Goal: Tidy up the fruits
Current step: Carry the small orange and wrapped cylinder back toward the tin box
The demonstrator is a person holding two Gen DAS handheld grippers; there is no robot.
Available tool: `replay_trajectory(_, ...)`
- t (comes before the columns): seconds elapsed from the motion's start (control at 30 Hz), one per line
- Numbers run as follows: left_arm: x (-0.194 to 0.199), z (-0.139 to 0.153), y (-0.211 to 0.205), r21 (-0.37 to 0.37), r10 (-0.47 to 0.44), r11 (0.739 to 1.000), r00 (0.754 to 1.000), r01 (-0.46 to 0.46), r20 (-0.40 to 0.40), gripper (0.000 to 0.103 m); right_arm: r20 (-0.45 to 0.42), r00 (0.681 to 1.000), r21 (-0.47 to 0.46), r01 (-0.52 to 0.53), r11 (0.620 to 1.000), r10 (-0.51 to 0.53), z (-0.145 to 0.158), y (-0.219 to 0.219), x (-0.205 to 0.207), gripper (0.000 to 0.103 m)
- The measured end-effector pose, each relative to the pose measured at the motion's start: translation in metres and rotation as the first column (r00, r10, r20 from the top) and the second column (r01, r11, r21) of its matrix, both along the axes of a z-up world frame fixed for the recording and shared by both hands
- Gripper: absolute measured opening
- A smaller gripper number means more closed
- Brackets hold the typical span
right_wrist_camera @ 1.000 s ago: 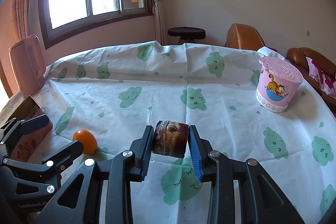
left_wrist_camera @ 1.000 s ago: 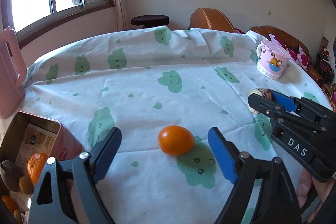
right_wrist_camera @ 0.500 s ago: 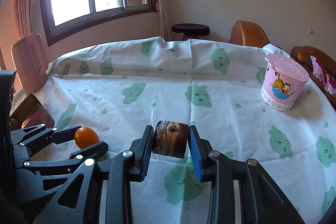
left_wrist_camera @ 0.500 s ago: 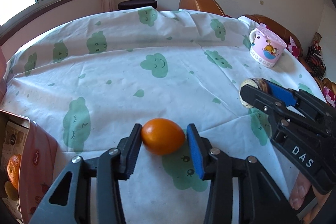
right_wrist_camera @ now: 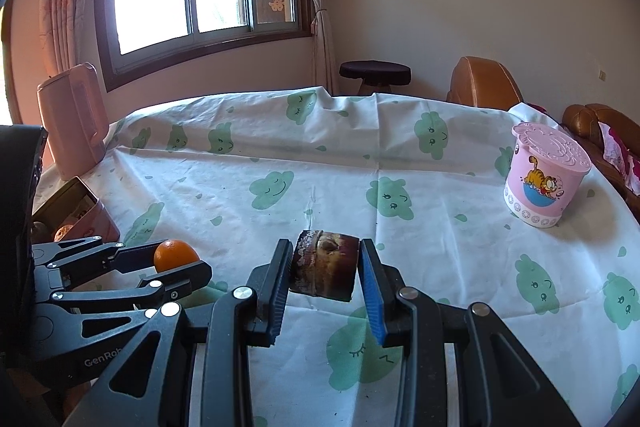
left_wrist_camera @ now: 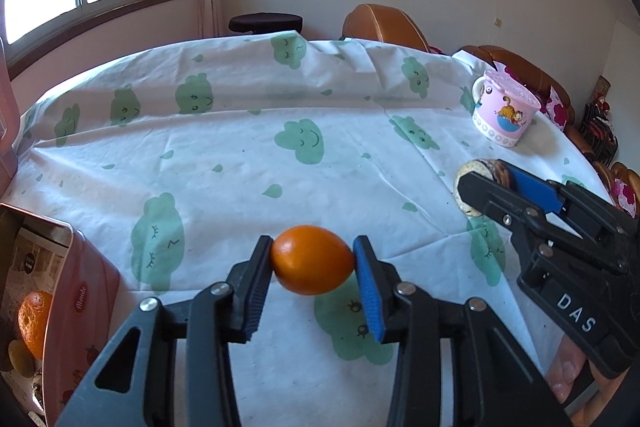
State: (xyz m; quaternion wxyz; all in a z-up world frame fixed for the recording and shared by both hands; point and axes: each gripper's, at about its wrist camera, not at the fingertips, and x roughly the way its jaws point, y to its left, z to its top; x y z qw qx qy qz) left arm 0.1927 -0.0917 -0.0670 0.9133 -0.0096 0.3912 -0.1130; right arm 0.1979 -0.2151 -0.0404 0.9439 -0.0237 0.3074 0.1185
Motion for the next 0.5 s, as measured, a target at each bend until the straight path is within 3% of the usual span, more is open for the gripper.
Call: replay_trajectory(0.5, -0.01, 0.011, 0.006, -0.005, 0.033, 0.999, 0.996, -0.033, 0.083, 0.042, 0.083, 0.997, 0.003, -0.005, 1.0, 0.005, 0.009, 0.001, -0.014, 0.035)
